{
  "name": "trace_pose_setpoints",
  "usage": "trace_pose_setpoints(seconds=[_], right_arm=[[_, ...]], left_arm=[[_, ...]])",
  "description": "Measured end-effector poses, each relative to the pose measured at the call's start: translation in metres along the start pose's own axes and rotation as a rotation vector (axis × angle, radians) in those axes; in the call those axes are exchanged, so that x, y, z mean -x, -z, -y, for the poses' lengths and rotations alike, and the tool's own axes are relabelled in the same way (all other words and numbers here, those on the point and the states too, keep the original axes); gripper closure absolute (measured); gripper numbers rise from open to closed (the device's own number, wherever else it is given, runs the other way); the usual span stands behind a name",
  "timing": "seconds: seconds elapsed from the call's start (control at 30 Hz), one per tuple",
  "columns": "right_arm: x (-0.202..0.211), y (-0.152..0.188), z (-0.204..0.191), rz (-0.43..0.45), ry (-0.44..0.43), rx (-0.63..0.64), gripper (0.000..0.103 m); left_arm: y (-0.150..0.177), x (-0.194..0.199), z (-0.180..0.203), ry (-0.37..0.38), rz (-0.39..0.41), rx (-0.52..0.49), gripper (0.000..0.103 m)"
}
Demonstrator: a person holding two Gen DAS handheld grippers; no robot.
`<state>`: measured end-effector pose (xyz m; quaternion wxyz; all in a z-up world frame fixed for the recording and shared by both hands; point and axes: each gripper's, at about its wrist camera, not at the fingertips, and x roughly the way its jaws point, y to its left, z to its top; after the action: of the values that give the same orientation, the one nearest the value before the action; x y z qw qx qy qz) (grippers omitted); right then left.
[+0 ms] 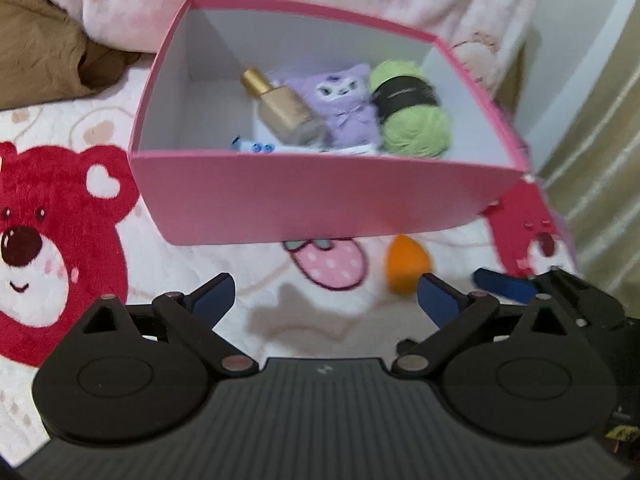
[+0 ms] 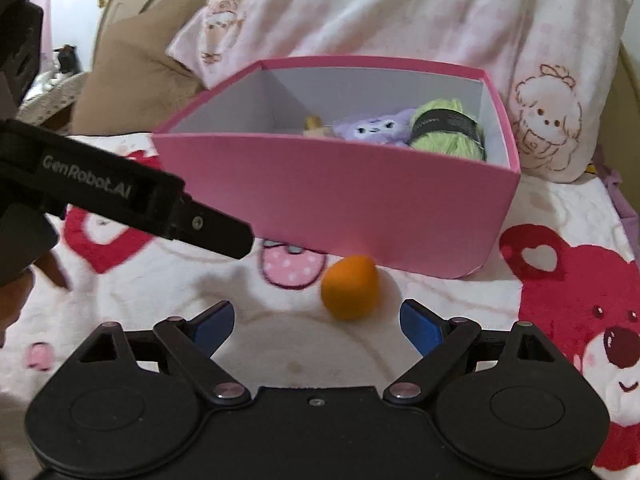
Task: Organize objects
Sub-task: 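Move the left gripper to the orange makeup sponge and close on it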
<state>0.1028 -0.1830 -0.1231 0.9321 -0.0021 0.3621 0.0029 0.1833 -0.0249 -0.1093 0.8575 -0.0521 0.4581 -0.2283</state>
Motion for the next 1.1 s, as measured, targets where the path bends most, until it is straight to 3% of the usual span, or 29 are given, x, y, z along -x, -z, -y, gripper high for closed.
trace_pose_setpoints(seconds=[0.17, 0.33, 0.6, 0.73, 0.8, 0.9, 0.97, 1.1], right_arm=[[-0.018, 0.006, 0.0, 0.028, 0.05, 0.005, 0.011], [-0.026, 0.006, 0.001, 0.05, 0.04, -0.01, 0.012], [-0.033, 0.011, 0.006, 0.043, 0.047, -0.002, 0.02], [-0.034, 0.014, 0.01, 0.04, 0.047, -0.024, 0.031], [-0.034, 0.014, 0.01, 0.043, 0.048, -0.013, 0.039], [-0.035, 0.012, 0.009, 0.042, 0.039, -0.006, 0.062], [-0.036, 0.011, 0.007, 0.036, 0.046, 0.0, 0.064], [-0.034, 0.012, 0.004, 0.037, 0.058, 0.009, 0.066]], left_arm=[[0.002, -0.018, -0.001, 0.061, 0.016, -0.008, 0.007], [0.001, -0.031, 0.011, 0.136, 0.02, -0.015, 0.007], [0.004, -0.053, 0.018, 0.112, -0.041, -0.014, 0.007], [0.002, -0.056, 0.02, 0.096, -0.049, -0.025, 0.01], [0.0, -0.056, 0.022, 0.093, -0.045, -0.036, 0.019], [-0.004, -0.053, 0.025, 0.145, -0.04, -0.061, 0.047], [-0.005, -0.05, 0.032, 0.158, -0.044, -0.103, 0.067], [-0.004, -0.045, 0.038, 0.183, -0.051, -0.125, 0.079]])
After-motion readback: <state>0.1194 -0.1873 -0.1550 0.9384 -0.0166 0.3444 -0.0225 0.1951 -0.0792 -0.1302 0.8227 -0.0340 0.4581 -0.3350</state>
